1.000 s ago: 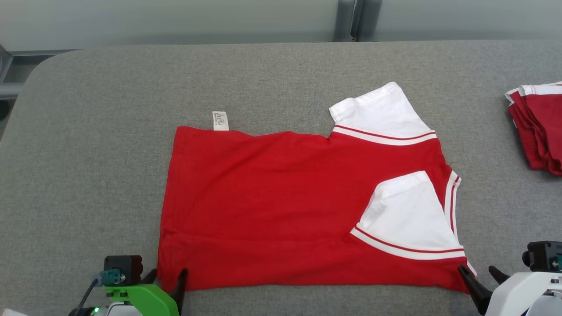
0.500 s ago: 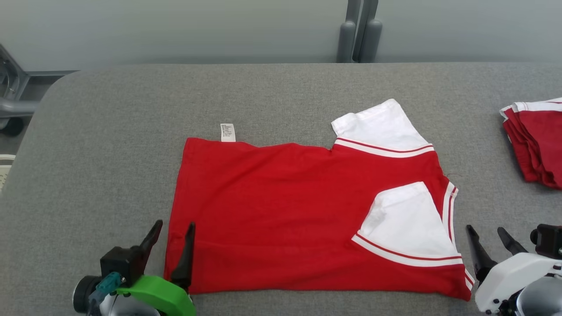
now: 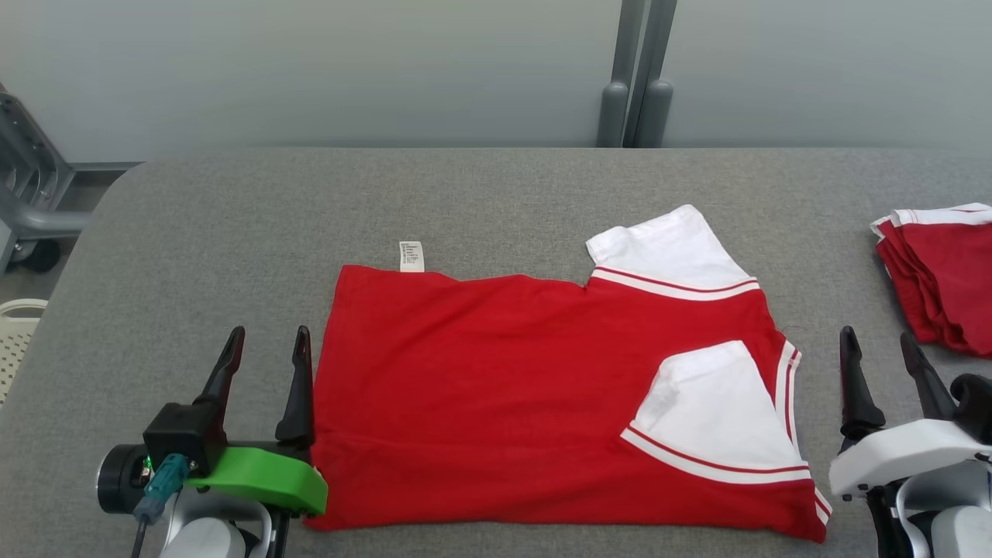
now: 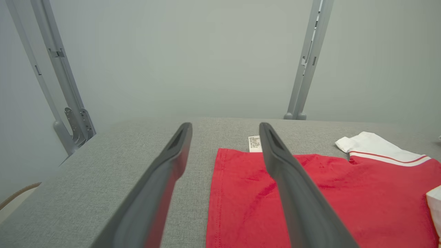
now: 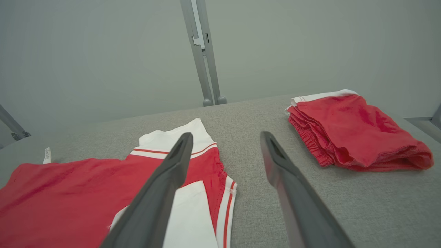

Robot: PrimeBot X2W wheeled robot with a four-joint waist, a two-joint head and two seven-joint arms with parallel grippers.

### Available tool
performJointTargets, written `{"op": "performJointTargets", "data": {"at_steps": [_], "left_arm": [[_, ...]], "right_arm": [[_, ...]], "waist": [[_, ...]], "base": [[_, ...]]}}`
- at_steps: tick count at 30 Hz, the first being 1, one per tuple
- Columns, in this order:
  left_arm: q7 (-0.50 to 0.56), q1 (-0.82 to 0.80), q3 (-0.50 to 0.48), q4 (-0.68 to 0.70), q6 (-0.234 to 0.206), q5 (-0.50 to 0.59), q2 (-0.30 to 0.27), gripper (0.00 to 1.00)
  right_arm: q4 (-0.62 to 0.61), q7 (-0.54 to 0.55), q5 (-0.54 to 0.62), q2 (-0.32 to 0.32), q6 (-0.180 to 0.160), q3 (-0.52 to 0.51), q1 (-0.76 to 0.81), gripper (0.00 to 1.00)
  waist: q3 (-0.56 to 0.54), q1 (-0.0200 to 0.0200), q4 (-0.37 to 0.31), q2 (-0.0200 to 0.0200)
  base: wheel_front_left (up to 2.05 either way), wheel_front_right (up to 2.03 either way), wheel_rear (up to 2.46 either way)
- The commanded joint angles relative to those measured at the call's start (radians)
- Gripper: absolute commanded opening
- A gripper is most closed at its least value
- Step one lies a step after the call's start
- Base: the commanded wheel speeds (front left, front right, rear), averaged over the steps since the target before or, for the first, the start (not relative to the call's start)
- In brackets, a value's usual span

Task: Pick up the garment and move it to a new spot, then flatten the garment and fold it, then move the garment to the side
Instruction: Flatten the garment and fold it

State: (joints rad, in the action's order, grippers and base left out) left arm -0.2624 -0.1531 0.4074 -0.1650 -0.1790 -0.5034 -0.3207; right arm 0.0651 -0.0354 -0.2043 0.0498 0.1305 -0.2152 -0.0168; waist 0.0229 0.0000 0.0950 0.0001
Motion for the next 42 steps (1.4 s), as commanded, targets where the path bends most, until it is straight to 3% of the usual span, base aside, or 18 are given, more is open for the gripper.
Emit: {"op": "performJointTargets", "data": {"at_steps": [1, 7, 15, 27, 42], "left_arm": [[-0.003, 0.008, -0.012, -0.007, 0.012, 0.011, 0.005, 1.0], [-0.003, 0.012, -0.052, -0.024, 0.075, 0.077, 0.015, 1.0], [-0.003, 0.027, -0.104, -0.071, 0.135, 0.15, 0.065, 1.0], [-0.002, 0.037, -0.172, -0.17, 0.178, 0.15, 0.136, 1.0], [-0.002, 0.026, -0.206, -0.216, 0.222, 0.194, 0.155, 1.0]], "right_arm": [[0.017, -0.019, 0.015, 0.002, 0.0, 0.009, -0.02, 1.0], [0.072, -0.113, 0.135, 0.002, 0.0, 0.094, -0.06, 1.0], [0.149, -0.172, 0.198, 0.002, 0.0, 0.168, -0.088, 1.0], [0.179, -0.197, 0.123, 0.002, 0.0, 0.107, -0.083, 1.0], [0.193, -0.195, 0.068, 0.002, 0.0, 0.11, -0.09, 1.0]], "waist": [[-0.008, 0.0, -0.002, -0.0001], [-0.018, 0.0, -0.006, -0.0001], [-0.015, 0.0, 0.0, -0.0001], [-0.005, 0.0, -0.001, -0.0001], [0.002, 0.0, -0.004, -0.0001]], "base": [[0.0, 0.0, 0.0], [0.0, 0.0, 0.0], [0.0, 0.0, 0.0], [0.0, 0.0, 0.0], [0.0, 0.0, 0.0]]}}
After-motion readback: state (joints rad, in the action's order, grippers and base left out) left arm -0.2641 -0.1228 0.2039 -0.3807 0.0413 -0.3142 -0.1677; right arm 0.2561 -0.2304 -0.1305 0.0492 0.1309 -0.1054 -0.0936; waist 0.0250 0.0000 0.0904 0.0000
